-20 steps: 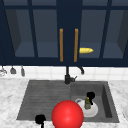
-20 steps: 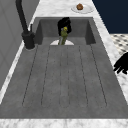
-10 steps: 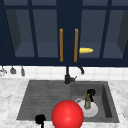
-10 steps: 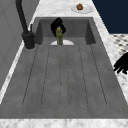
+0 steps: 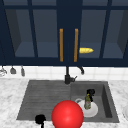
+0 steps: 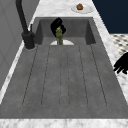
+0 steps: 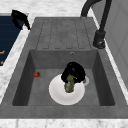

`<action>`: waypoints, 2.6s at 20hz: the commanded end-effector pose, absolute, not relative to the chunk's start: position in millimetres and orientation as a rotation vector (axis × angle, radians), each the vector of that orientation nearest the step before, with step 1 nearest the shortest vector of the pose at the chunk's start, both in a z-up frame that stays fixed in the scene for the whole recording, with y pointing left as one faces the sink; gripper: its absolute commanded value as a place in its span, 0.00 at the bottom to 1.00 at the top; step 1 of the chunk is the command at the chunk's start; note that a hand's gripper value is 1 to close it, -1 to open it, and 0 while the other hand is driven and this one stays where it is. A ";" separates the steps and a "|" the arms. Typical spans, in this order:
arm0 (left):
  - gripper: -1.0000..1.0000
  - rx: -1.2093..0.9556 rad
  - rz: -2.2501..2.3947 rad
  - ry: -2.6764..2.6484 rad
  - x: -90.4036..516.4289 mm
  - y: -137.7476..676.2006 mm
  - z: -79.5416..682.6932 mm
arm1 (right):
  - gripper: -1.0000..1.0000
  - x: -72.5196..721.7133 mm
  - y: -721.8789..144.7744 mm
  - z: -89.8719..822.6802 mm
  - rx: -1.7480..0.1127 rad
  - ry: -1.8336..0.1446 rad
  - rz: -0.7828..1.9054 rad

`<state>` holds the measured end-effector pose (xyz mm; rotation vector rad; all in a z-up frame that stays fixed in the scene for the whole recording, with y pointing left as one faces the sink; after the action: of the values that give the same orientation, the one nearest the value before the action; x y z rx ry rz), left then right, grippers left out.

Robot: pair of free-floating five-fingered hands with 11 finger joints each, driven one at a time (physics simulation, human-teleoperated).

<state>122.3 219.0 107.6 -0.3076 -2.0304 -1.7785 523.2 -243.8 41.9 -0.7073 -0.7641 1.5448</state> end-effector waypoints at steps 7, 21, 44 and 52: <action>0.50 -0.308 -1.778 -2.030 122.3 219.0 107.6 | 0.00 506.2 -244.9 29.2 -0.769 -0.829 1.520; 0.50 -0.308 -1.778 -2.030 122.3 219.0 107.6 | 0.00 521.9 -248.3 61.0 -0.755 -0.842 1.545; 0.50 -0.308 -1.778 -2.030 122.3 219.0 107.6 | 0.00 496.5 -257.1 132.2 -0.812 -0.882 1.534; 0.50 -0.308 -1.778 -2.030 122.3 219.0 107.6 | 0.00 467.3 -251.7 134.6 -0.851 -0.937 1.484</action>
<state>122.3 219.0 107.6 -0.3076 -2.0304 -1.7785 483.3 -255.9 134.9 -0.8378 -0.8981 1.5333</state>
